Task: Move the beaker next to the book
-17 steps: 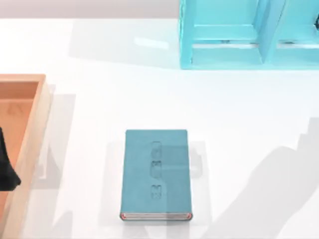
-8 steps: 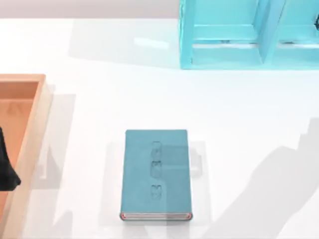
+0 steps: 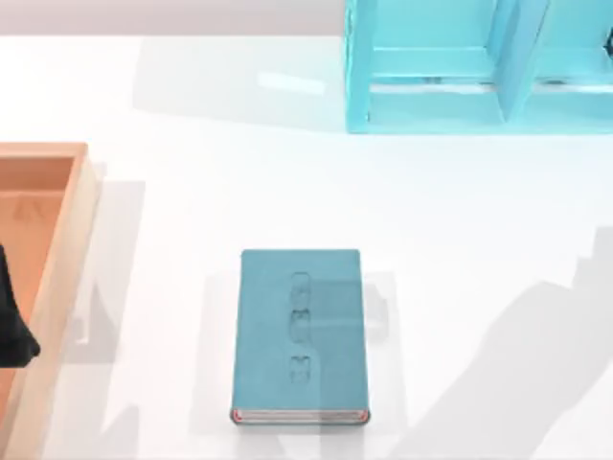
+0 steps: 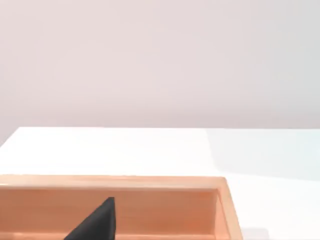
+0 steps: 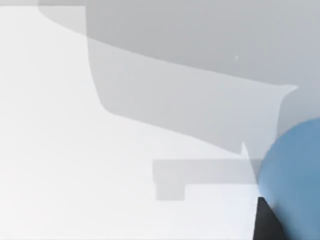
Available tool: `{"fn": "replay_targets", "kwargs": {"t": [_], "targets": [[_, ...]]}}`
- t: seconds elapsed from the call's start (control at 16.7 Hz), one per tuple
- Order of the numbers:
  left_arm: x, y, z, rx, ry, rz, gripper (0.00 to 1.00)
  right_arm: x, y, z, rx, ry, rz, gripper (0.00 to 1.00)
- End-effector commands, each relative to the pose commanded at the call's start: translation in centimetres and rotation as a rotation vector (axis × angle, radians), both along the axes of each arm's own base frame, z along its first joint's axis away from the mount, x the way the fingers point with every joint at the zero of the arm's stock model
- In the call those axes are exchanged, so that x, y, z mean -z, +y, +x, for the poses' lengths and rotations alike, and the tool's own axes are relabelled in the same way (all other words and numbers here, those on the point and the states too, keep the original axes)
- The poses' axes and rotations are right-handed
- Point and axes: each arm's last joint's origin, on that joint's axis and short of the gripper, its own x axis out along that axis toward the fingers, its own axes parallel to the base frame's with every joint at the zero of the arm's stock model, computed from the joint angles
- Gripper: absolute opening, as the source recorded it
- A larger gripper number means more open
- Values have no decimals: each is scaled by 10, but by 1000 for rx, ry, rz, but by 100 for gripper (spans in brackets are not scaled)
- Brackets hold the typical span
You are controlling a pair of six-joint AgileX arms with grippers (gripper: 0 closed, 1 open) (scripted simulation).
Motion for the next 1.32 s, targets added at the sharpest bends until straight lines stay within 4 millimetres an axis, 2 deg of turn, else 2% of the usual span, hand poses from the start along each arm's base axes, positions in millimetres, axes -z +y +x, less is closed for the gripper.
{"fn": "replay_targets", "kwargs": {"t": [0.48, 0.96, 1.32], "targets": [[0, 0, 0, 0, 0, 0, 100, -2, 0, 0, -1, -3, -1, 0], [0, 0, 0, 0, 0, 0, 100, -49, 0, 0, -1, -1, 0, 0], [0, 0, 0, 0, 0, 0, 100, -49, 1, 1, 6, 2, 0, 0]]}}
